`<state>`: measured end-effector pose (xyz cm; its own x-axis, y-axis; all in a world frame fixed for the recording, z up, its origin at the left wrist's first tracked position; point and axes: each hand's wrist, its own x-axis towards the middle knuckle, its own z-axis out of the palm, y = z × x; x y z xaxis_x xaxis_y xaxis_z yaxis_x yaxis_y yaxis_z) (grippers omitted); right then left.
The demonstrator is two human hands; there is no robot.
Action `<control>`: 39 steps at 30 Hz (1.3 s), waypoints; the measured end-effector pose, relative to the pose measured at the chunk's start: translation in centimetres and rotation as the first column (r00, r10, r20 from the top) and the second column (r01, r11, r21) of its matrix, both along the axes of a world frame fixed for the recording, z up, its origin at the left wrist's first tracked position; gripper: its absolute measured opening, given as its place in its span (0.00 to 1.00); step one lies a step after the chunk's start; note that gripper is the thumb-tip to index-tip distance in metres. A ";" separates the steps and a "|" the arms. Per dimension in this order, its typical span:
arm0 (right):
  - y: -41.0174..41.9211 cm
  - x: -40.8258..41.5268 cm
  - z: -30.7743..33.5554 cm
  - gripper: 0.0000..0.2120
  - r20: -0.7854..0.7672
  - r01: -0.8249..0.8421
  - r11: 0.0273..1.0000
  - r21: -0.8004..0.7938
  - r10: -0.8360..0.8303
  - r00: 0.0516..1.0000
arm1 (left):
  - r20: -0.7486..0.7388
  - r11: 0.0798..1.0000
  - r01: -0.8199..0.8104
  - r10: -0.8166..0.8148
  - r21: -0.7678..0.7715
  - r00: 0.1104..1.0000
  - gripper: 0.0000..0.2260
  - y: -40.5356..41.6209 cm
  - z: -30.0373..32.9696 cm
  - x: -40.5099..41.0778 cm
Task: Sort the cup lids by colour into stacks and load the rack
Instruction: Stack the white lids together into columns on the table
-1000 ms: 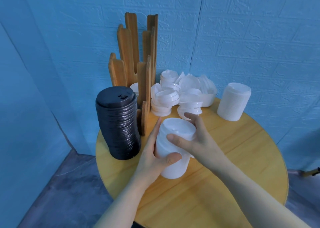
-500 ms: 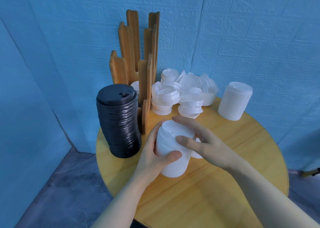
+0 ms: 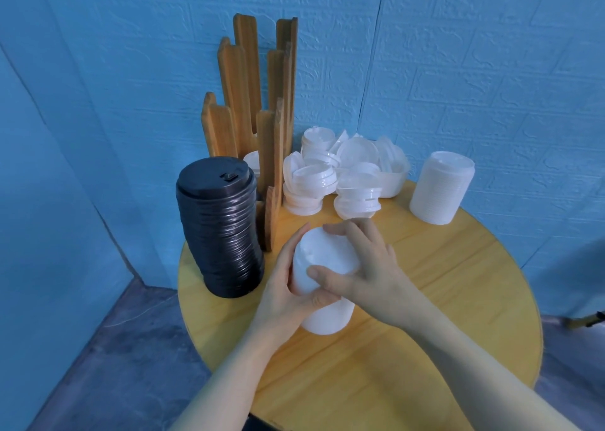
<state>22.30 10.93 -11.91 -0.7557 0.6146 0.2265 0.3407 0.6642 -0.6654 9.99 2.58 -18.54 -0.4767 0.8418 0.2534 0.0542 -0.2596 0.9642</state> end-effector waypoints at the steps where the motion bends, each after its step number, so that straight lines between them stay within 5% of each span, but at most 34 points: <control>1: 0.1 0.2 -0.5 0.31 -0.093 -0.047 0.990 -0.134 0.035 0.995 | -0.005 1.000 0.000 0.000 0.005 1.000 0.41 0.0 0.1 0.1; 4: 0.0 0.8 -1.4 0.22 -0.252 -0.175 0.925 -0.336 0.090 0.963 | -0.013 1.000 0.006 -0.006 0.016 1.000 0.42 -0.1 0.5 0.3; 10: 0.0 1.0 -1.7 0.22 -0.265 -0.176 0.918 -0.356 0.081 0.961 | -0.055 0.999 0.040 -0.039 0.020 0.998 0.51 -0.4 0.3 0.3; 17: 0.4 1.8 -1.4 0.21 -0.258 -0.201 0.864 -0.461 0.086 0.962 | -0.116 0.997 -0.058 0.063 0.049 0.991 0.41 -0.3 -0.2 0.0; 22: 5.2 4.1 -2.7 0.21 -0.169 0.045 0.944 -0.327 -0.106 0.980 | -0.104 0.983 -0.160 0.169 0.085 0.980 0.38 -0.1 0.0 -0.4; 29: 7.9 4.5 -6.2 0.46 0.214 0.113 0.994 -0.009 -0.108 0.971 | -0.095 0.980 -0.182 0.189 0.078 0.977 0.37 -0.1 -0.1 -0.6; 39: 7.9 6.6 -6.5 0.31 0.234 0.241 0.965 0.106 -0.260 0.937 | -0.073 0.994 -0.101 0.104 0.049 0.992 0.41 -0.2 0.1 -0.4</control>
